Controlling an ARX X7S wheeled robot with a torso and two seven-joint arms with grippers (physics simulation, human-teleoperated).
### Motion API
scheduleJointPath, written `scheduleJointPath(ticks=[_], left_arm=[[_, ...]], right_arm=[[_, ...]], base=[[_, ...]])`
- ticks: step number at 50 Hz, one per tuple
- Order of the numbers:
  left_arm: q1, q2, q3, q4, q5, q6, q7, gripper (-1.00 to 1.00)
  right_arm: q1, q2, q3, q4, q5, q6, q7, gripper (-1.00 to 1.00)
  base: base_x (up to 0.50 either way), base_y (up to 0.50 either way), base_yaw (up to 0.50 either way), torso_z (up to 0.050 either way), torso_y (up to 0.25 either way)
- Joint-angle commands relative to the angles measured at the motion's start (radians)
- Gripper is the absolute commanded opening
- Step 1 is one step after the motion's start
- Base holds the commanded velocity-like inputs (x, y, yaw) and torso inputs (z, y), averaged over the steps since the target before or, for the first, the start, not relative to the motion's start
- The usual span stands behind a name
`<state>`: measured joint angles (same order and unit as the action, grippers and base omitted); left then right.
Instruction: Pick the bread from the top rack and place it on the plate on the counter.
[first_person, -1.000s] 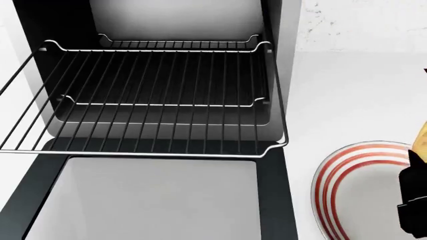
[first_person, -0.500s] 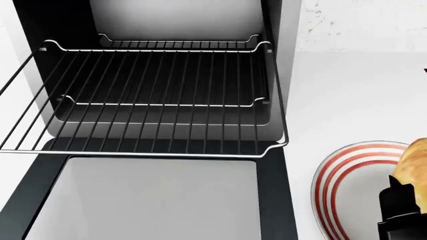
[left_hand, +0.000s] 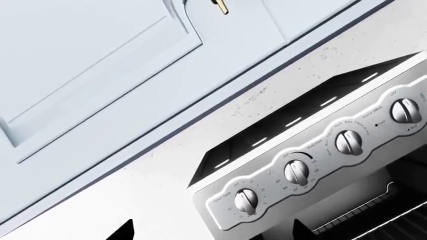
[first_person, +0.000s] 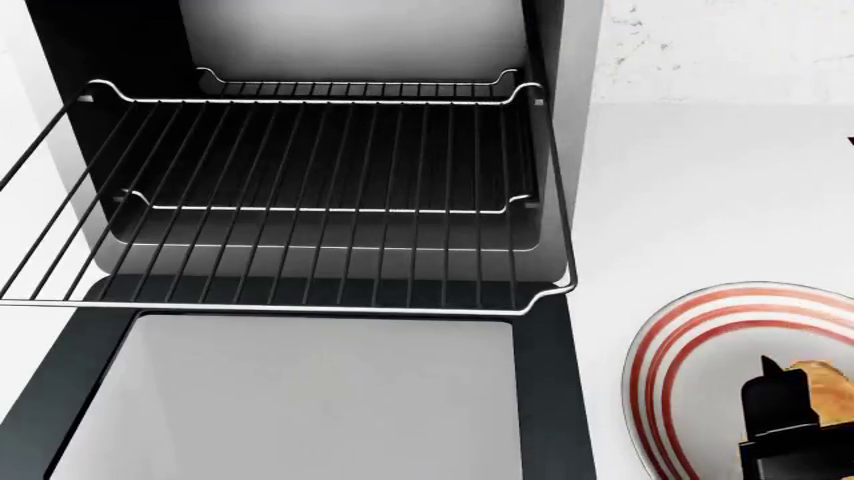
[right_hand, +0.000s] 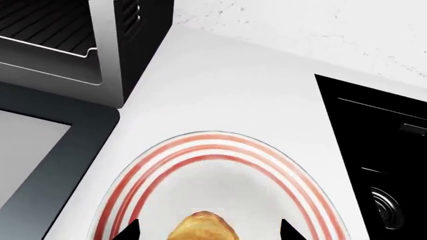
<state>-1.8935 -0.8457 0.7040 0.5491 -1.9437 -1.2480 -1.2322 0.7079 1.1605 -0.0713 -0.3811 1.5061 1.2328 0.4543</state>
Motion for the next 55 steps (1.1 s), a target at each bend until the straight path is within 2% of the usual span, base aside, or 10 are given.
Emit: scheduleJointPath(ticks=[1,19,27,42,48,55], left_arm=[[-0.006,0.02,-0.019,-0.002,0.017,0.021,0.02,1.0],[-0.011,0.016,-0.011,0.001,0.008,0.029,0.012,1.0],[-0.017,0.022,-0.007,-0.001,0.007,0.032,0.01,1.0],[-0.03,0.027,-0.003,-0.008,0.01,0.035,0.014,1.0],[-0.035,0.028,-0.003,-0.01,0.012,0.035,0.018,1.0],[-0.04,0.022,-0.001,-0.008,0.005,0.037,0.014,1.0]], right_arm=[[-0.016,-0.022,0.03,0.0,-0.037,-0.01,-0.042,1.0],[-0.034,0.011,0.102,-0.035,0.023,-0.041,-0.012,1.0],[0.022,0.026,0.107,-0.051,0.073,-0.031,0.011,1.0],[0.214,0.061,0.074,-0.078,0.205,0.003,0.082,1.0],[0.342,0.069,0.033,-0.09,0.288,0.024,0.13,1.0],[0.401,0.1,0.035,-0.115,0.362,0.022,0.161,1.0]], base=[[0.0,0.0,0.0,0.0,0.0],[0.0,0.0,0.0,0.0,0.0],[0.0,0.0,0.0,0.0,0.0],[0.0,0.0,0.0,0.0,0.0],[0.0,0.0,0.0,0.0,0.0],[0.0,0.0,0.0,0.0,0.0]])
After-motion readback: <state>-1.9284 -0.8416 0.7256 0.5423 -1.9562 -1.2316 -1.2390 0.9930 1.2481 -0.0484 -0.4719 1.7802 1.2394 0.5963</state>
